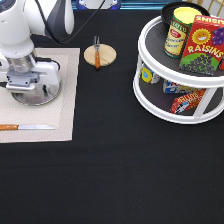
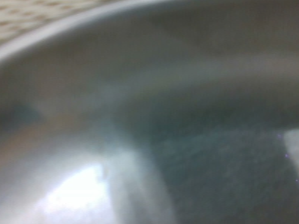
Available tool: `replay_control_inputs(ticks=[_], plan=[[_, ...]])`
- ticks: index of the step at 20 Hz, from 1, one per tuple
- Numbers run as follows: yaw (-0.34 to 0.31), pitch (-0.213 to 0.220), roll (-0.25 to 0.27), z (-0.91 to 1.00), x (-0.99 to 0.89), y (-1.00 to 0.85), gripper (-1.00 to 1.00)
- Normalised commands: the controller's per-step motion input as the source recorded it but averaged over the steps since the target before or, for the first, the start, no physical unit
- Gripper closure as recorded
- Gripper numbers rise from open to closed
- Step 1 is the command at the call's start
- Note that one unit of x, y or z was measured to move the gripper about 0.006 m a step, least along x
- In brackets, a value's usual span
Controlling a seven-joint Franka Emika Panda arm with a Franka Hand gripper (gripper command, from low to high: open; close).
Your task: Arrange plate and fork
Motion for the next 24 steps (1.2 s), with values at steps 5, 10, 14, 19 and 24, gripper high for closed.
replay_control_inputs(ticks=[5, 10, 14, 19, 24], plan=[[0.018, 0.047, 0.059, 0.05, 0.24, -0.62, -1.0], [0.052, -0.003, -0.056, 0.69, -0.25, 0.35, -1.0], [0.032, -0.021, -0.087, 0.89, -0.29, 0.45, -1.0], [0.028, -0.059, -0.096, 0.74, -0.36, 0.48, -1.0], [0.01, -0.038, -0.091, 0.52, -0.4, 0.54, -1.0]])
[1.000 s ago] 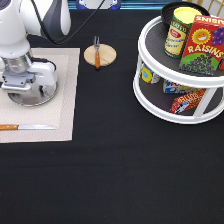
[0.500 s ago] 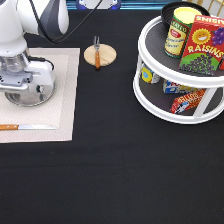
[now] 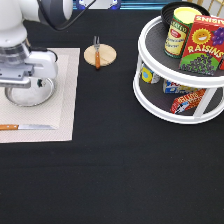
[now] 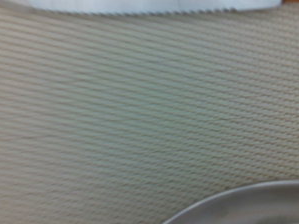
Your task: Arrange plate and fork
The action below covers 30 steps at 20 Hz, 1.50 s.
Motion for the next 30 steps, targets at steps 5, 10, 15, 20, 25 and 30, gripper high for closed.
replay_control_inputs(ticks=[5, 10, 15, 20, 25, 30], plan=[[0.0, -0.074, -0.112, 0.16, -0.62, 0.69, -1.0], [0.0, -0.047, -0.126, 0.07, -0.59, 0.83, -1.0], [-0.002, -0.013, -0.087, -0.01, -0.65, 0.84, -1.0], [0.0, -0.028, -0.093, -0.01, -0.75, 0.78, -1.0], [0.0, -0.066, -0.059, 0.0, -0.89, 0.61, -1.0], [0.0, -0.063, -0.021, -0.13, -0.95, 0.55, -1.0]])
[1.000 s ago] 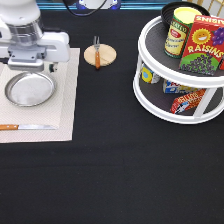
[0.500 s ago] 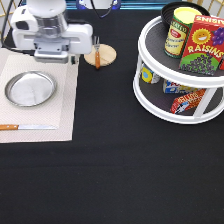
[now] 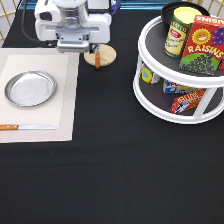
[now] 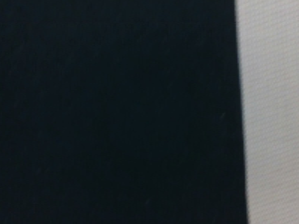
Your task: Arrange plate and fork
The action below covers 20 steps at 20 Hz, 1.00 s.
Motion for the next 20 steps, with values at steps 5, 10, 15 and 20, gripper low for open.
replay_control_inputs(ticks=[5, 10, 15, 20], plan=[[0.0, -0.05, -0.002, -0.28, -0.95, 0.5, -1.0], [0.0, -0.042, -0.026, -0.4, -0.82, 0.58, -1.0], [0.0, -0.09, 0.028, -0.44, -0.81, 0.09, -1.0], [-0.004, -0.141, 0.063, -0.51, -0.77, -0.03, -1.0]])
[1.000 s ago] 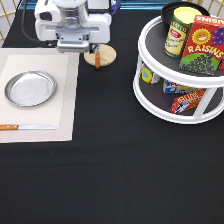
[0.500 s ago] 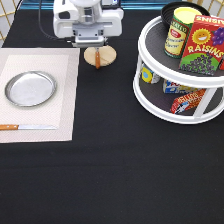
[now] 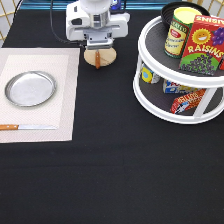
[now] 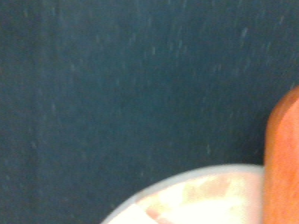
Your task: Arrange plate and fork
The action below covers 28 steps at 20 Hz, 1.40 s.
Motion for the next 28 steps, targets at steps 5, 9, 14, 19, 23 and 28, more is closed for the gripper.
replay_control_inputs(ticks=[5, 9, 14, 19, 23, 28], plan=[[-0.023, -0.114, 0.012, -0.37, -0.31, 0.0, -1.0], [-0.023, -0.085, 0.001, -0.2, 0.01, -0.06, -1.0], [-0.011, -0.055, 0.035, -0.09, 0.06, -0.17, -1.0], [-0.01, -0.037, 0.029, -0.12, 0.0, -0.13, -1.0], [-0.029, -0.019, -0.008, -0.27, 0.01, 0.04, -1.0], [-0.021, -0.014, -0.056, -0.16, -0.01, 0.17, 1.0]])
